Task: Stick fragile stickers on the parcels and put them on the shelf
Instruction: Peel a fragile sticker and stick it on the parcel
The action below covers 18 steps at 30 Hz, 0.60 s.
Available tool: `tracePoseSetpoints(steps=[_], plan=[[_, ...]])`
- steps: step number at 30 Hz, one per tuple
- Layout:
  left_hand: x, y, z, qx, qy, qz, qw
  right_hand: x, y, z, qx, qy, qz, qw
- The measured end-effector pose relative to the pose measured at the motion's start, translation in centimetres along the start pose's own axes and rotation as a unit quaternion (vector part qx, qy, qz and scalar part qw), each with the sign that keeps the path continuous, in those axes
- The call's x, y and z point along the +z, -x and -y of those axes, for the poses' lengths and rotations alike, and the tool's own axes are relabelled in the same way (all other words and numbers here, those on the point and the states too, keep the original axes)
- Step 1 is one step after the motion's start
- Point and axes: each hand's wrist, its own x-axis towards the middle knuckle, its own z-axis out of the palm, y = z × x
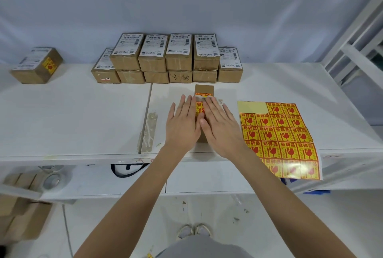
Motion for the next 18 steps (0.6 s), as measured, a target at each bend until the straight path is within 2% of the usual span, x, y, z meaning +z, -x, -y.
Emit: tracePoseSetpoints(steps=[5, 9, 15, 18], plan=[[-0.04, -0.03, -0.1, -0.006, -0.005, 0.01, 1.0, 0.12, 0.4, -0.22, 0.032, -0.013, -0.004, 0.999], [-0.03, -0.23, -0.27, -0.031, 0.05, 0.038, 0.998, 0.12, 0.47, -0.48, 0.056, -0.038, -0.01, 0.998], [-0.17, -0.08, -0.33, -0.016, 0.046, 0.032, 0.998, 0.28, 0.55, -0.86, 0.054, -0.035, 0.006, 0.998], [-0.29, -0.39, -0.55, -0.082, 0.129, 0.07, 0.986, 0.29, 0.68, -0.96, 0.069, -0.062, 0.014, 0.996]])
